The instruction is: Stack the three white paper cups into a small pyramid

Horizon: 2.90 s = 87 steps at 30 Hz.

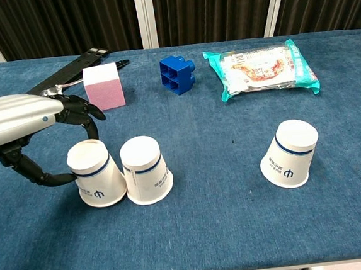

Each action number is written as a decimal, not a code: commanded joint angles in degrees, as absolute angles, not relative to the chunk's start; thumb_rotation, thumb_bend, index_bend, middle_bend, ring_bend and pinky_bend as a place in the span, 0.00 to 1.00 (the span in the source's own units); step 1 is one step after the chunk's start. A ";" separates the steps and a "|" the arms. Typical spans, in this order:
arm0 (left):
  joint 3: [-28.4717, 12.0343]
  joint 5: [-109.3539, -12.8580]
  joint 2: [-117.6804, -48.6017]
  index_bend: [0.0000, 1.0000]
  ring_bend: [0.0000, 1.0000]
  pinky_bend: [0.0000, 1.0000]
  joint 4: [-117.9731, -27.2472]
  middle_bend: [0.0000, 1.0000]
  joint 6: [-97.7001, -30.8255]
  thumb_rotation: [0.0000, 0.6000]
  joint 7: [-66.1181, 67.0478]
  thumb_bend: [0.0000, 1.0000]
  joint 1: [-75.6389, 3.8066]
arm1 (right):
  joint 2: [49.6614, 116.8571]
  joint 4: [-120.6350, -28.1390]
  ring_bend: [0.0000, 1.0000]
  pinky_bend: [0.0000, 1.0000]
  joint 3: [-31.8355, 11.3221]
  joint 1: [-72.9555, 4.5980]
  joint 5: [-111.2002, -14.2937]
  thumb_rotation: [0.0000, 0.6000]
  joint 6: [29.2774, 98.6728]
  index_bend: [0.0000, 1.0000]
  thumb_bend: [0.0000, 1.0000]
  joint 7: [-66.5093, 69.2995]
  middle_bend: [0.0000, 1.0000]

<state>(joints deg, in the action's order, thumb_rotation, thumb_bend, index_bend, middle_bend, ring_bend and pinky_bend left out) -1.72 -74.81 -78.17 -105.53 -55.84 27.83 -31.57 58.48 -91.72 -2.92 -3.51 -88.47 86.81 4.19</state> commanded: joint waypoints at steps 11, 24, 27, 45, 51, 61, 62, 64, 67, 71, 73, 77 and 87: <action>0.34 -76.70 -76.53 0.21 0.05 0.00 -107.31 0.12 -59.85 1.00 29.06 0.21 -30.35 | 57.36 -93.63 0.00 0.00 -0.91 -5.43 -92.07 1.00 83.09 0.00 0.12 3.68 0.00; 2.34 -82.37 -66.58 0.20 0.05 0.00 -108.57 0.12 -73.11 1.00 22.07 0.21 -22.18 | 55.48 -103.04 0.00 0.03 0.19 -18.08 -99.03 1.00 65.04 0.01 0.22 -2.36 0.00; 2.49 -82.66 -65.11 0.20 0.05 0.00 -107.93 0.12 -74.78 1.00 19.86 0.21 -20.64 | 56.88 -104.34 0.00 0.04 -0.78 -21.56 -97.10 1.00 59.35 0.04 0.26 -5.86 0.00; 2.90 -83.66 -65.59 0.20 0.05 0.00 -102.87 0.12 -75.42 1.00 12.68 0.21 -17.05 | 66.15 -103.27 0.00 0.10 -2.89 -31.04 -87.06 1.00 46.76 0.25 0.49 -15.94 0.05; 2.56 -84.02 -65.63 0.20 0.05 0.00 -102.33 0.12 -75.08 1.00 12.10 0.21 -16.84 | 66.82 -103.74 0.00 0.10 -2.66 -32.52 -85.20 1.00 45.44 0.26 0.49 -17.18 0.06; 2.14 -84.48 -65.30 0.20 0.05 0.00 -101.21 0.12 -75.71 1.00 10.51 0.21 -15.76 | 66.71 -105.67 0.00 0.11 -2.72 -33.31 -83.71 1.00 47.67 0.46 0.52 -19.71 0.15; 2.13 -84.54 -65.17 0.20 0.05 0.00 -101.16 0.12 -75.88 1.00 10.38 0.21 -15.60 | 66.12 -106.47 0.00 0.11 -2.89 -33.26 -83.95 1.00 48.30 0.46 0.52 -19.62 0.15; 2.14 -84.60 -64.87 0.20 0.05 0.00 -101.03 0.12 -76.18 1.00 10.22 0.21 -15.23 | 64.38 -108.85 0.00 0.11 -3.55 -33.45 -84.57 1.00 49.45 0.46 0.52 -19.06 0.15; 2.29 -84.31 -64.37 0.20 0.05 0.00 -100.93 0.12 -76.25 1.00 10.45 0.21 -14.71 | 61.89 -112.72 0.00 0.11 -5.45 -34.81 -85.35 1.00 50.04 0.46 0.52 -18.14 0.15; 2.40 -83.47 -64.10 0.20 0.05 0.00 -100.77 0.12 -76.50 1.00 11.06 0.21 -13.85 | 60.29 -117.29 0.00 0.11 -9.12 -38.58 -84.68 1.00 48.22 0.46 0.52 -16.89 0.15; 2.50 -83.18 -64.13 0.20 0.05 0.00 -100.62 0.12 -76.75 1.00 10.95 0.21 -13.31 | 60.41 -118.81 0.00 0.11 -11.20 -41.33 -83.09 1.00 46.09 0.46 0.53 -16.34 0.15; 2.66 -83.08 -64.29 0.20 0.05 0.00 -100.02 0.12 -77.29 1.00 9.88 0.21 -12.36 | 62.49 -119.20 0.00 0.11 -14.52 -47.00 -78.01 1.00 41.73 0.46 0.53 -16.97 0.15; 2.31 -82.65 -64.48 0.20 0.05 0.00 -98.37 0.12 -77.42 1.00 7.80 0.21 -11.21 | 70.42 -116.74 0.00 0.11 -15.77 -61.72 -59.25 1.00 38.24 0.44 0.53 -29.87 0.15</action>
